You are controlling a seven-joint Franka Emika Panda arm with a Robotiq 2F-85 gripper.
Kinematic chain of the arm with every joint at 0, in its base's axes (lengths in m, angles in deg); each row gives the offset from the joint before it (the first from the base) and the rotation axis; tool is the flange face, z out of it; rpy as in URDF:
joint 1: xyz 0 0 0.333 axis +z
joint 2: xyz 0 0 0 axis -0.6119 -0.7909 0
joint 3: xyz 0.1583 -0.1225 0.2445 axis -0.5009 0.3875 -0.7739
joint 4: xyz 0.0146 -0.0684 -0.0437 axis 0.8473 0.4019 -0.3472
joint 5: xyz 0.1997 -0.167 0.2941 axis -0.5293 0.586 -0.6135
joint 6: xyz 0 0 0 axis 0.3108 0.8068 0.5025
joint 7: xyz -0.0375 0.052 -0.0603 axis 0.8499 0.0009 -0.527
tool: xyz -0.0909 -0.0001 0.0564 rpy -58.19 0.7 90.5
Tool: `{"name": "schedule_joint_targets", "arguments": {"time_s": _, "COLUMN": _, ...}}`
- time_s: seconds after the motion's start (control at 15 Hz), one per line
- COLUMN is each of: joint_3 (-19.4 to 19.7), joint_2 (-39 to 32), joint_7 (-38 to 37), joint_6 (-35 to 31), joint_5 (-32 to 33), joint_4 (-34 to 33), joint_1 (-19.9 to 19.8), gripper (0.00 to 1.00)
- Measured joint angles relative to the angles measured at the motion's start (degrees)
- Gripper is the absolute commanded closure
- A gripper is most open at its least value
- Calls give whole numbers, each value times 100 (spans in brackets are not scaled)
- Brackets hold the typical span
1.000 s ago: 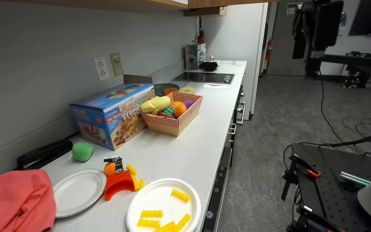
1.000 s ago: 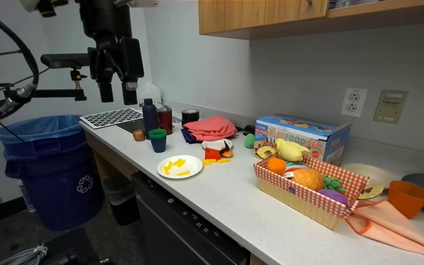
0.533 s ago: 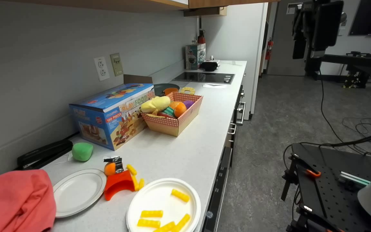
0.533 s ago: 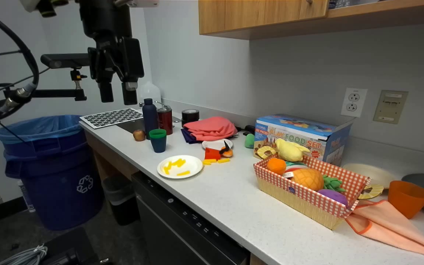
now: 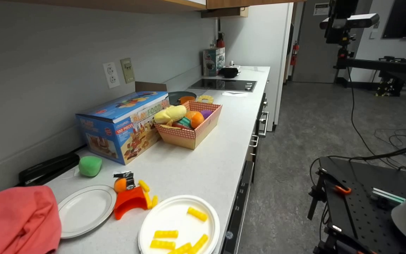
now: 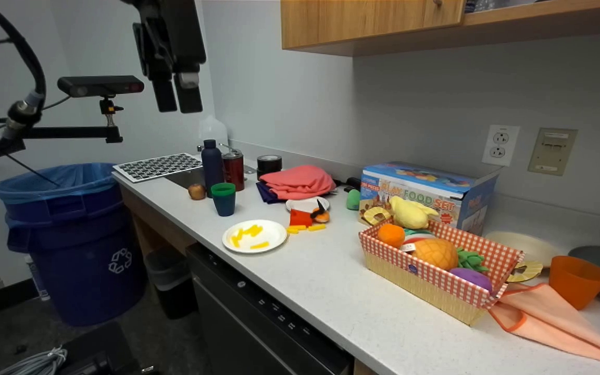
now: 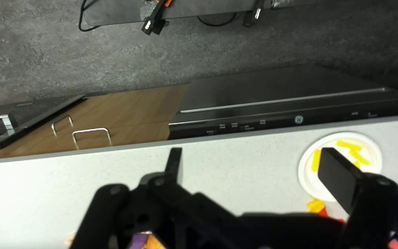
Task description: Close the top cabinet drawer door on the right
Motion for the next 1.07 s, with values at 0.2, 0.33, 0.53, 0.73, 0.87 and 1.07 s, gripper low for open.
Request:
{"name": "schedule_joint_targets", "arguments": {"time_s": 0.2, "joint_3": 236, "joint_2": 258, "joint_7": -302, "joint_6": -1, "joint_5": 1, "joint_4": -169, "joint_1": -354, "gripper": 0}}
{"name": "schedule_joint_targets", "arguments": {"time_s": 0.33, "joint_3": 274, "joint_2": 355, "joint_7": -481, "joint_6": -10, "joint_5": -32, "joint_4": -203, "joint_1": -499, "gripper": 0}}
{"name": "schedule_joint_targets", "arguments": {"time_s": 0.53, "joint_3": 47, "joint_2": 356, "joint_7": -573, "joint_6": -10, "joint_5": -125, "joint_4": -107, "joint_1": -474, "gripper": 0}}
{"name": "schedule_joint_targets", "arguments": {"time_s": 0.73, "joint_3": -26, "joint_2": 356, "joint_7": -601, "joint_6": -12, "joint_5": -130, "joint_4": -64, "joint_1": -474, "gripper": 0}}
{"name": "schedule_joint_targets", "arguments": {"time_s": 0.87, "joint_3": 21, "joint_2": 319, "joint_7": -717, "joint_6": -12, "joint_5": -123, "joint_4": -104, "joint_1": -531, "gripper": 0}}
{"name": "schedule_joint_targets", "arguments": {"time_s": 1.07, "joint_3": 342, "joint_2": 242, "joint_7": -953, "joint_6": -13, "joint_5": 5, "joint_4": -347, "joint_1": -875, "gripper": 0}}
